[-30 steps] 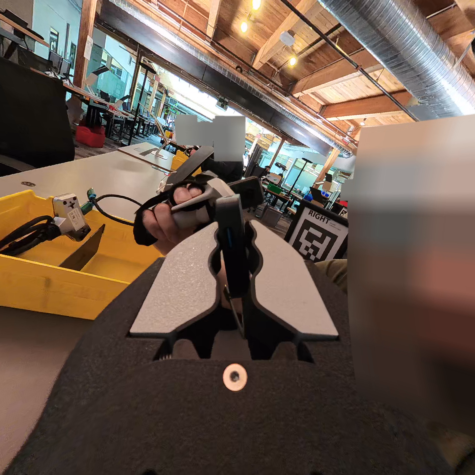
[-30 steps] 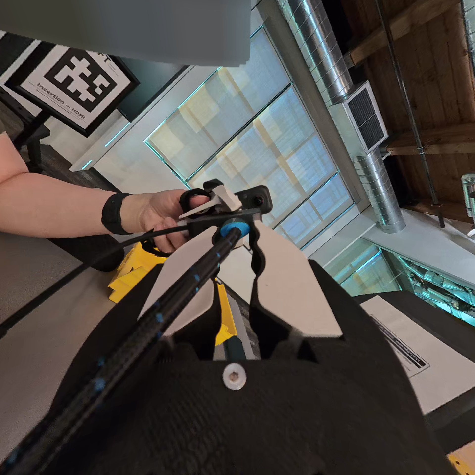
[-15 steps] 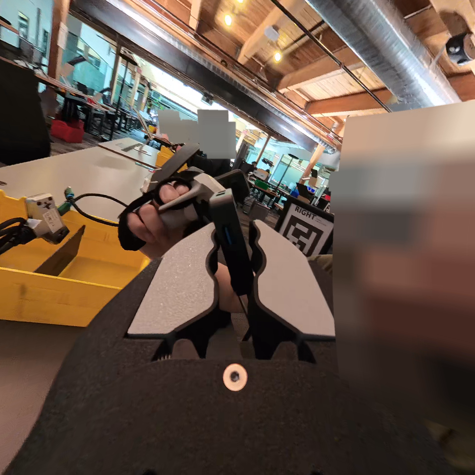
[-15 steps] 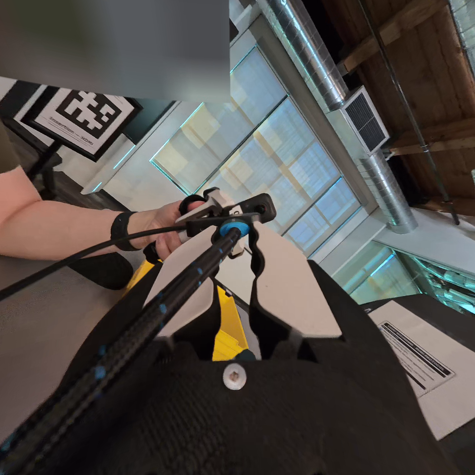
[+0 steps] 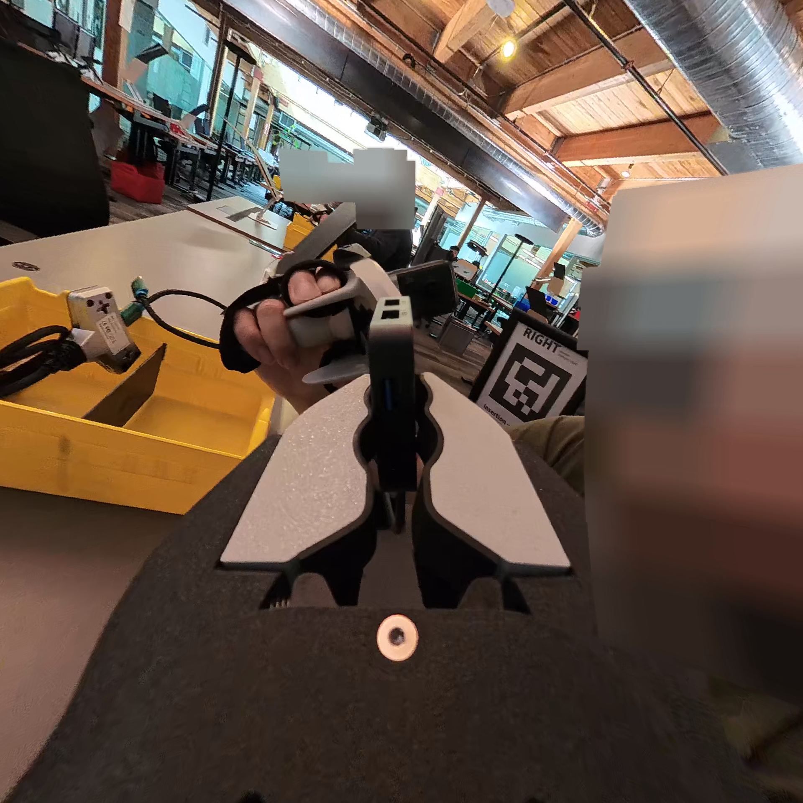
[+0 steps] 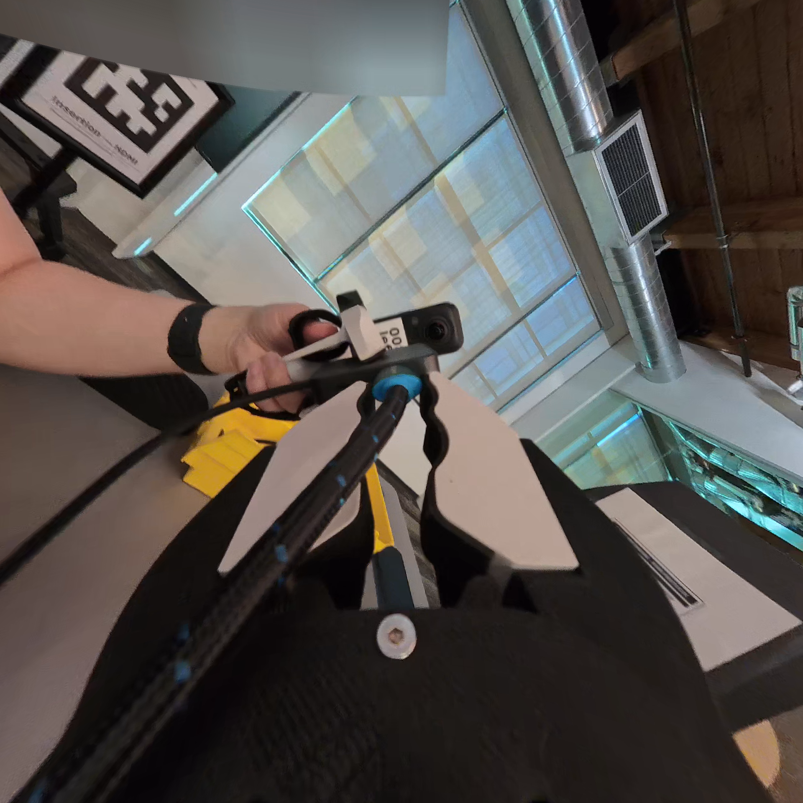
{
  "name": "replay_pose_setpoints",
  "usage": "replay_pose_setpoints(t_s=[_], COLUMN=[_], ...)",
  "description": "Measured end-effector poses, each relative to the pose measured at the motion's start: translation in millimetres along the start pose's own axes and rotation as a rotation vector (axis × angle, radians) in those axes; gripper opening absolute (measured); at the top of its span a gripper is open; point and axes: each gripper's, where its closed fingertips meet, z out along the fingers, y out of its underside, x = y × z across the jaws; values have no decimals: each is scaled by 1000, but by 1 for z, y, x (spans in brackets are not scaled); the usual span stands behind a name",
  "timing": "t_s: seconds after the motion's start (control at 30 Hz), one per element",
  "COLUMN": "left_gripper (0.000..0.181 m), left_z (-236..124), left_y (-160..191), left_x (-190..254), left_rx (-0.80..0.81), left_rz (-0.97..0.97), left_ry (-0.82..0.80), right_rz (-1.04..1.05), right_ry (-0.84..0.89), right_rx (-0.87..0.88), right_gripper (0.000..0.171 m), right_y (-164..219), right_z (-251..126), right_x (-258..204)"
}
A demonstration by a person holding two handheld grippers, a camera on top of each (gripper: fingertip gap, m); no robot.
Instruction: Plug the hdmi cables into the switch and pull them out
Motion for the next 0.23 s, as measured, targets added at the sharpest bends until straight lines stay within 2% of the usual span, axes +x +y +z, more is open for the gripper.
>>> replay_pose_setpoints(t_s=[0.23], left_gripper=[14], left_z=[0], left_y=[2], left_x=[2], left_rx=[-14], left_rz=[-18], left_ry=[36], right_rz=[44], right_ry=[-22], right_rx=[25], right_gripper=[20], right_y=[-2], right_z=[1], right_x=[-2])
